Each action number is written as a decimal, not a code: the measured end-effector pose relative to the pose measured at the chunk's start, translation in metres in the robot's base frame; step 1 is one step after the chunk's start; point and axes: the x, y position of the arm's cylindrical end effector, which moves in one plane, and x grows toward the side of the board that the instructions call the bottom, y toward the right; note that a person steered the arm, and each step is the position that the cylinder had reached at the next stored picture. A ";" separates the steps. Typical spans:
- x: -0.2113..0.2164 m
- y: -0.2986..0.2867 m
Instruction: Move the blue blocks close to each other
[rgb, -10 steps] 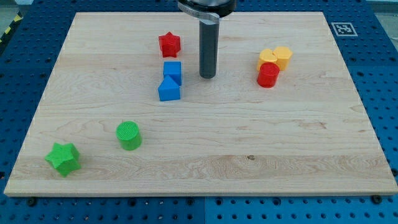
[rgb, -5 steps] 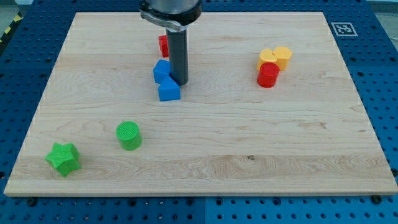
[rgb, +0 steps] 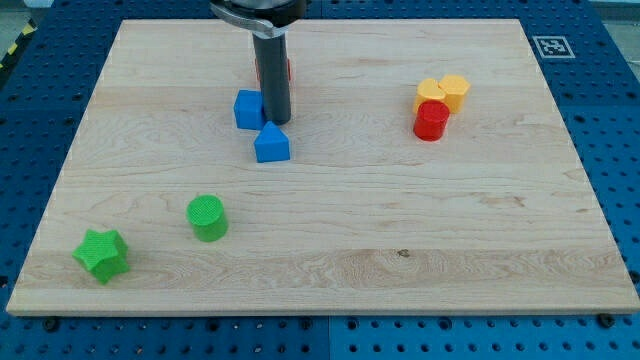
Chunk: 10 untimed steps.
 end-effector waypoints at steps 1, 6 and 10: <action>0.009 0.020; 0.055 -0.002; 0.071 0.091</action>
